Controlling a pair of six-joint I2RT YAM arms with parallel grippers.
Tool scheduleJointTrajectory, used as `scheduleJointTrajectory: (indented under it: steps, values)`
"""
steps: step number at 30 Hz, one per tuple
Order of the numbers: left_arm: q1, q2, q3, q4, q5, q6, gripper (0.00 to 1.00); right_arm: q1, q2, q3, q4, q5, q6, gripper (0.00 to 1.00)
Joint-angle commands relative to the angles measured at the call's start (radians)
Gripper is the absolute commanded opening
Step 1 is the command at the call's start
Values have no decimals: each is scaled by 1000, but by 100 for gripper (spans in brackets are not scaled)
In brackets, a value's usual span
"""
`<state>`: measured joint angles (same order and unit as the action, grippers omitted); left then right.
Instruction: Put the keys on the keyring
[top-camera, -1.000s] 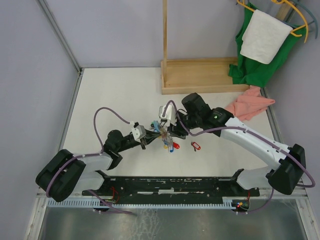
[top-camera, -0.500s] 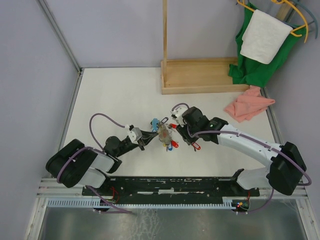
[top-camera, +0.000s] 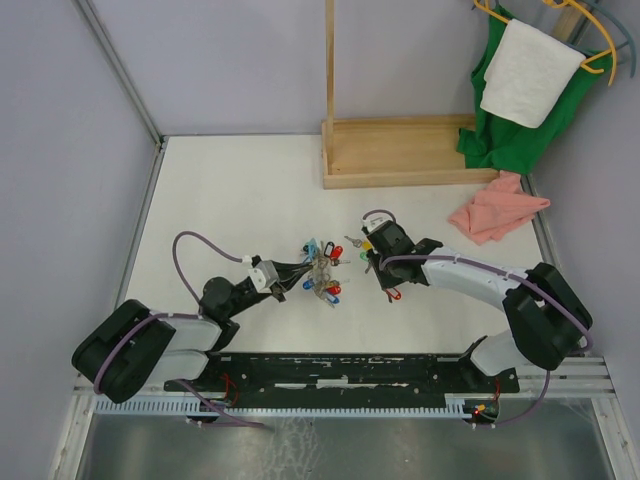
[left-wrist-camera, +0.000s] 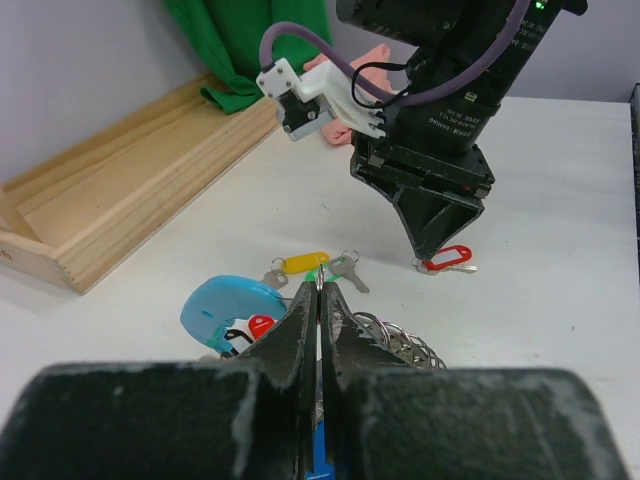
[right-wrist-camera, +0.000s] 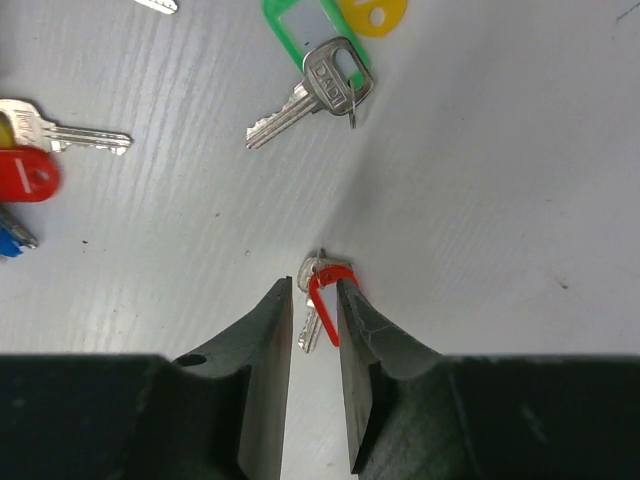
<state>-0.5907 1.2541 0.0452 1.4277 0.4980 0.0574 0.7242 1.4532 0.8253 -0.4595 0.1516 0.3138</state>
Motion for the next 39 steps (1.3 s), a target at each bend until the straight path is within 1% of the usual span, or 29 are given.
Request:
scheduleJointTrajectory:
  steps: [1, 4, 13, 19, 25, 29, 33, 37, 39]
  values:
    - [0, -28, 13, 1, -21, 64, 3, -9, 22, -16, 56, 23, 45, 31]
    - [-1, -20, 16, -1, -22, 62, 3, -9, 20, -26, 50, 27, 51, 30]
    - [0, -14, 25, -13, -13, 62, 3, -9, 8, -73, 103, 33, 50, 21]
    - [0, -24, 28, -35, -2, 70, 3, -9, 9, -70, 115, 25, 34, 15]
    - [1, -25, 31, -48, 7, 73, 3, -9, 18, -39, 84, 29, 23, 2]
    - [0, -35, 33, -63, 10, 78, 3, -9, 30, 8, 19, 24, 25, 1]
    - [0, -51, 44, -112, 21, 92, 3, -8, 58, 92, -99, -6, 25, 1]
    - [0, -65, 56, -159, 35, 110, 3, -9, 141, 188, -230, -43, 15, 1]
    - [0, -69, 55, -163, 40, 112, 3, -9, 193, 225, -265, -63, 5, 1]
